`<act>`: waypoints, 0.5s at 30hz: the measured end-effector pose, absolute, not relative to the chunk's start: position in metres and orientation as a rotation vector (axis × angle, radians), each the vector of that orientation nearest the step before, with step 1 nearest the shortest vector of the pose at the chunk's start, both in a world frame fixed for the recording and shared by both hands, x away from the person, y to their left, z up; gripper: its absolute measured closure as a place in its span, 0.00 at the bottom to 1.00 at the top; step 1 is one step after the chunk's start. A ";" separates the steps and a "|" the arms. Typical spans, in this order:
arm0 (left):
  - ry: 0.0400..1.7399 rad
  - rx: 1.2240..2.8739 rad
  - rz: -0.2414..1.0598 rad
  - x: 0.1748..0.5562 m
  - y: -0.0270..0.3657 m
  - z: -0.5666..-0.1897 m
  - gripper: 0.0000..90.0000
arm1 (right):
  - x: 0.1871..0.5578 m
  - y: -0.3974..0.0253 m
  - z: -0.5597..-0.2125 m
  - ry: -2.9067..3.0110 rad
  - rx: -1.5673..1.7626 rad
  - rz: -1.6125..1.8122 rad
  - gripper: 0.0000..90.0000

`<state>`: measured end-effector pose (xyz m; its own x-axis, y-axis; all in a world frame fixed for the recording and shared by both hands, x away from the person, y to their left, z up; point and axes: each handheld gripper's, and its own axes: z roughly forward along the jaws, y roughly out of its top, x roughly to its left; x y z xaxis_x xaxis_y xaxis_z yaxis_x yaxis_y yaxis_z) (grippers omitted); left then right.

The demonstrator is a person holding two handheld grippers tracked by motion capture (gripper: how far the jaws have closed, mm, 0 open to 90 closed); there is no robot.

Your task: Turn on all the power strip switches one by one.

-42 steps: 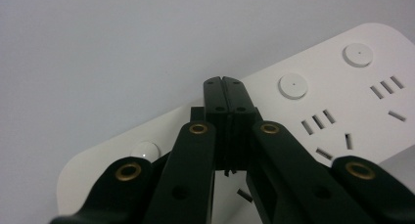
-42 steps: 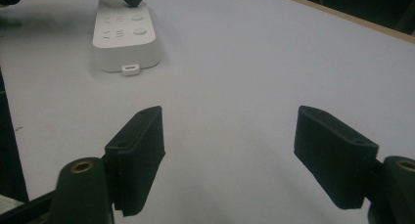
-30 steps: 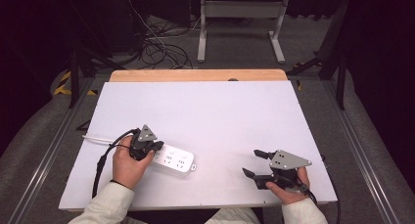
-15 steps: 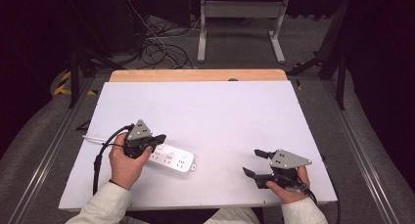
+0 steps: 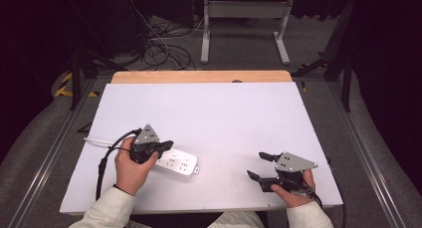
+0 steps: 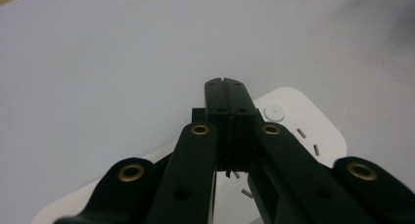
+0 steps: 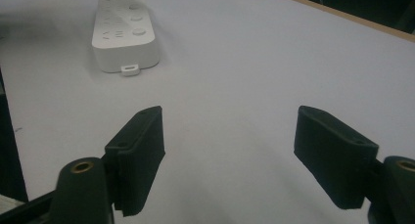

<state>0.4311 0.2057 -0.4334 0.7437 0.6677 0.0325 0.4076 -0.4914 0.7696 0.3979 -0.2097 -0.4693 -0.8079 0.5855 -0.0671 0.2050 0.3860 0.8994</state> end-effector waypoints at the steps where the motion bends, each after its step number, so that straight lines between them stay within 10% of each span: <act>1: 0.803 2.163 0.422 0.431 0.203 -0.436 1.00 | 0.398 -0.209 -0.469 2.276 0.682 1.397 0.31; 15: 0.803 2.229 0.429 0.434 0.193 -0.450 1.00 | 0.397 -0.210 -0.469 2.276 0.678 1.398 0.31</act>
<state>0.4343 0.1927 -0.4500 0.7509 0.6573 0.0641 0.4186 -0.5488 0.7236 0.3973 -0.2096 -0.4689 -0.8102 0.5820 -0.0703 0.2004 0.3878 0.8997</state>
